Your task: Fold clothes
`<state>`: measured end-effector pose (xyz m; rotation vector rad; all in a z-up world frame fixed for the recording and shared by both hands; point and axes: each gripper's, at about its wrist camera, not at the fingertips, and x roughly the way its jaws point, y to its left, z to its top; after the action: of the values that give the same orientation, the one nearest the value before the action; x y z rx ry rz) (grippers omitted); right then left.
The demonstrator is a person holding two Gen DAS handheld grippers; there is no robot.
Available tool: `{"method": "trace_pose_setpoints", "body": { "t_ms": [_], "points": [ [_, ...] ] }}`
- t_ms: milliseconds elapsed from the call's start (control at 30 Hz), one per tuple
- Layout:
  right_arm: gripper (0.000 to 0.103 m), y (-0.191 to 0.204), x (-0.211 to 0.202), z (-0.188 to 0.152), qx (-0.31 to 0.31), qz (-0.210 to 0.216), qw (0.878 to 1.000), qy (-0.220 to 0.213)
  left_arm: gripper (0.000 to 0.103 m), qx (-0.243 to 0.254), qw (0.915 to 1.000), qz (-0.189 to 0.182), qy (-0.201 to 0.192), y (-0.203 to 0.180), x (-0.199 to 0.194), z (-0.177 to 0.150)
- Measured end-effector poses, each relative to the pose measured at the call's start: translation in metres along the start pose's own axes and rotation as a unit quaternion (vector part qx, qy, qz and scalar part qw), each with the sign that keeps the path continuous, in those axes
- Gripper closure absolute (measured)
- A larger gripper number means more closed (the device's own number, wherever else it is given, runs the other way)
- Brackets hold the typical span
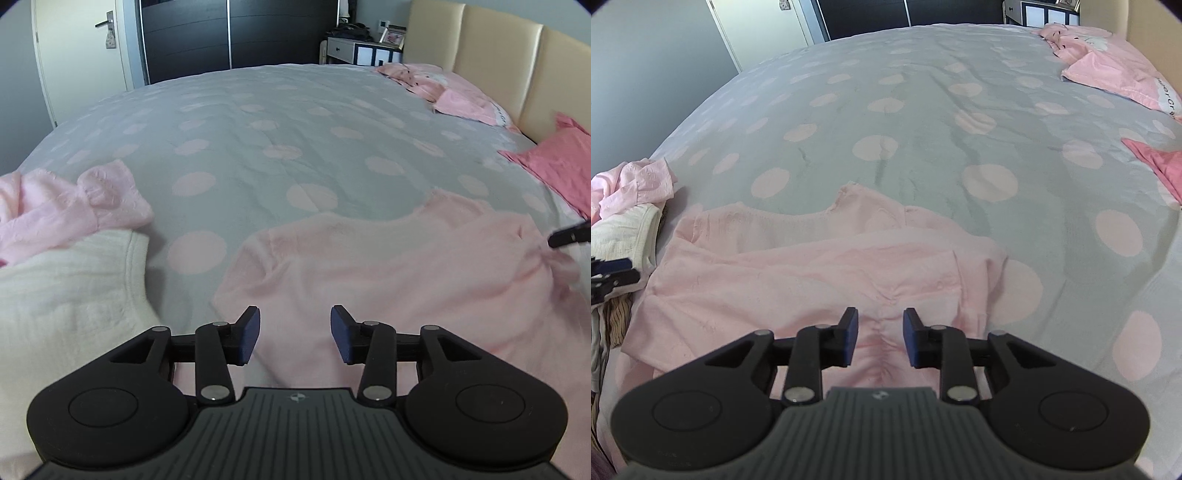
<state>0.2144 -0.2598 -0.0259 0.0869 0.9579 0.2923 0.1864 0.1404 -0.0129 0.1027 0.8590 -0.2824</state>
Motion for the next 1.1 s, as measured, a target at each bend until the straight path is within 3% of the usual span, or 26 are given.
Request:
{"method": "trace_pose_setpoints", "body": {
  "t_ms": [167, 300, 433, 467, 533, 633, 700, 833, 967, 1100],
  "points": [
    [0.064, -0.004, -0.019, -0.014, 0.000, -0.005, 1.000, -0.007, 0.056, 0.024, 0.9992, -0.029, 0.015, -0.002, -0.028, -0.030],
    [0.060, -0.006, -0.032, -0.032, 0.000, -0.006, 1.000, -0.005, 0.048, 0.070, 0.9950, -0.060, 0.038, -0.020, -0.042, -0.051],
    [0.057, -0.004, -0.036, -0.052, -0.007, -0.012, 1.000, 0.013, 0.048, 0.116, 0.9919, -0.026, 0.044, -0.037, -0.028, -0.062],
    [0.057, -0.003, -0.037, -0.056, -0.009, -0.015, 1.000, 0.015, 0.050, 0.111, 0.9926, -0.013, 0.046, -0.037, -0.022, -0.063],
    [0.056, -0.003, -0.043, -0.064, -0.014, -0.021, 1.000, 0.018, 0.071, 0.077, 0.9956, -0.006, 0.054, -0.026, -0.010, -0.060],
    [0.053, -0.004, -0.054, -0.070, -0.019, -0.022, 0.999, 0.017, 0.091, 0.065, 0.9953, 0.019, 0.069, -0.019, 0.003, -0.059],
    [0.051, -0.004, -0.061, -0.073, -0.023, -0.019, 0.999, 0.018, 0.093, 0.066, 0.9939, 0.036, 0.080, -0.016, 0.009, -0.059],
    [0.046, -0.003, -0.077, -0.077, -0.042, -0.009, 0.999, 0.018, 0.092, 0.065, 0.9920, 0.053, 0.094, -0.016, 0.010, -0.061],
    [0.043, -0.006, -0.095, -0.086, -0.064, 0.009, 0.998, 0.017, 0.086, 0.078, 0.9898, 0.062, 0.102, -0.019, -0.008, -0.066],
    [0.043, -0.013, -0.107, -0.104, -0.085, 0.017, 0.996, 0.027, 0.070, 0.071, 0.9902, 0.051, 0.109, -0.015, -0.031, -0.079]
  ]
}}
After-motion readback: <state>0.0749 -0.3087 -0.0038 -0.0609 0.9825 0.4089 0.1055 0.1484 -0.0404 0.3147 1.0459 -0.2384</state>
